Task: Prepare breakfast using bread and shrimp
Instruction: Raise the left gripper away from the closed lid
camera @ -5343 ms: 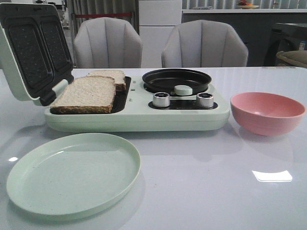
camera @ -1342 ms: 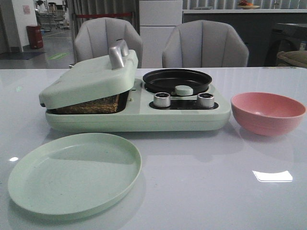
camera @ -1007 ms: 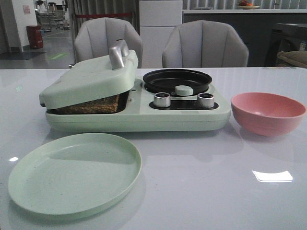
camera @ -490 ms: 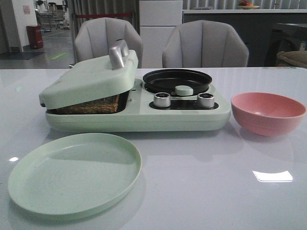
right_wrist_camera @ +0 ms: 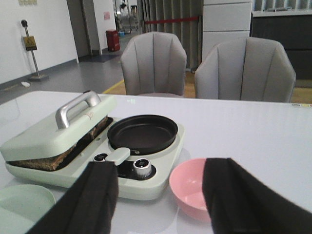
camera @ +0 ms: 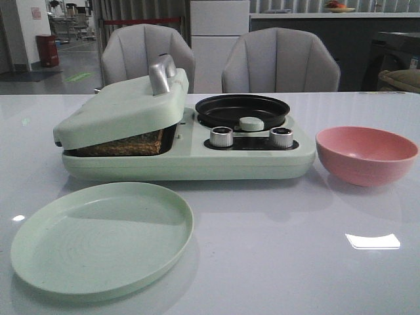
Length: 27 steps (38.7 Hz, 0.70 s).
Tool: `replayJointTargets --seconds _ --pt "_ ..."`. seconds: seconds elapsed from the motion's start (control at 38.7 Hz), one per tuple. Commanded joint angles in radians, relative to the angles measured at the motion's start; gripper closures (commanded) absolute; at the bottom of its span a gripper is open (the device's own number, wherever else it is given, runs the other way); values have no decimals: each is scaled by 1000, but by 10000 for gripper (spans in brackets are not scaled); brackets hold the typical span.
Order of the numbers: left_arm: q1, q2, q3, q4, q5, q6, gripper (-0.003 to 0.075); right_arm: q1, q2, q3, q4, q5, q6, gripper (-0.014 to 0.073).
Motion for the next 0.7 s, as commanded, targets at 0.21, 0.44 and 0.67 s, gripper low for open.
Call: replayJointTargets --seconds 0.21,0.44,0.67 --pt "-7 10 -25 -10 -81 -14 608 -7 394 -227 -18 -10 -9 106" --pt "-7 10 -25 -10 -81 -14 608 -39 644 -412 1 22 -9 106" --pt "-7 10 -25 -10 -81 -14 608 -174 841 -547 57 116 -9 106"
